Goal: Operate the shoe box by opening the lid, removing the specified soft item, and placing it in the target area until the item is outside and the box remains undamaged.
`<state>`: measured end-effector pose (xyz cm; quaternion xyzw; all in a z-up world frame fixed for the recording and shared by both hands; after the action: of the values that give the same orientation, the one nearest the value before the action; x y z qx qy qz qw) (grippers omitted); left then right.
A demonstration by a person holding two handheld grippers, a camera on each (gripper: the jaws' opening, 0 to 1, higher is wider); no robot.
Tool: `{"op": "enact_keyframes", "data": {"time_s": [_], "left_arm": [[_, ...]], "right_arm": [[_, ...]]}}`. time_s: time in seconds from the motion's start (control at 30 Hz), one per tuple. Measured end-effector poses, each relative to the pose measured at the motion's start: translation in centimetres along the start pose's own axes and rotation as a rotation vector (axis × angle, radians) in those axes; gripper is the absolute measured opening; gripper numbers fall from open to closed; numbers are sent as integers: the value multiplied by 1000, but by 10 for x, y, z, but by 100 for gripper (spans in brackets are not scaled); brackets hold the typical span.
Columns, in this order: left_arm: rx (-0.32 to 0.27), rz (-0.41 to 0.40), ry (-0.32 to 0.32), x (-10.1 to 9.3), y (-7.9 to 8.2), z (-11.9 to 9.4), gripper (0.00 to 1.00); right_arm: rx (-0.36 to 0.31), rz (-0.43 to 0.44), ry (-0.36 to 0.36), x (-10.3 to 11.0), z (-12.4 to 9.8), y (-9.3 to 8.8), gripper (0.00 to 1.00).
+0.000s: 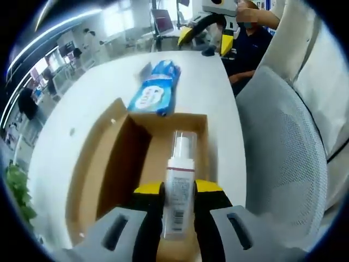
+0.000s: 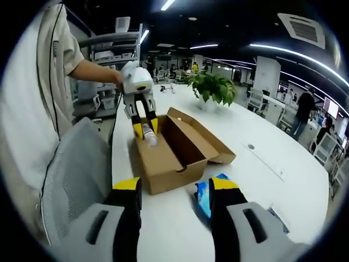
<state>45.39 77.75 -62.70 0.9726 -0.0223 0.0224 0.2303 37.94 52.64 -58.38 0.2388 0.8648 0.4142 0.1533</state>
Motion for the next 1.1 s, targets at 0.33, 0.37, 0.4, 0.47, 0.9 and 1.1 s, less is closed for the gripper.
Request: {"op": "enact_keyframes", "data": {"time_s": [0.33, 0.37, 0.4, 0.47, 0.9, 1.1], "left_arm": [[-68, 39, -23, -17, 25, -10, 18], [-73, 41, -25, -18, 26, -11, 18], [-78, 43, -27, -19, 28, -11, 18], [-94, 49, -38, -23, 33, -13, 18], [-151, 72, -72, -36, 52, -19, 18], [-182, 86, -85, -38, 61, -19, 18]], "right_arm": [[-27, -54, 76, 20, 21, 18, 39], [-32, -59, 82, 22, 23, 20, 38], [-36, -65, 88, 24, 24, 22, 37], [-42, -80, 105, 30, 29, 26, 34], [-70, -148, 169, 47, 46, 44, 24], [-67, -184, 177, 50, 50, 47, 18]]}}
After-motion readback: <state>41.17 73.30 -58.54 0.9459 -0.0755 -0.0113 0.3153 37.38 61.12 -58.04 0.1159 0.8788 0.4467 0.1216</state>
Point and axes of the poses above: the point that each gripper's makers call its tool centre point, and the gripper's own axes: z roughly forward along the fingers, x roughly to its left, y roughly out of its top, the point moved 7 cm from there along -z, roughly backward along the fingers, and after that the axes turned 9 degrees about x, right-handed, at the moved point
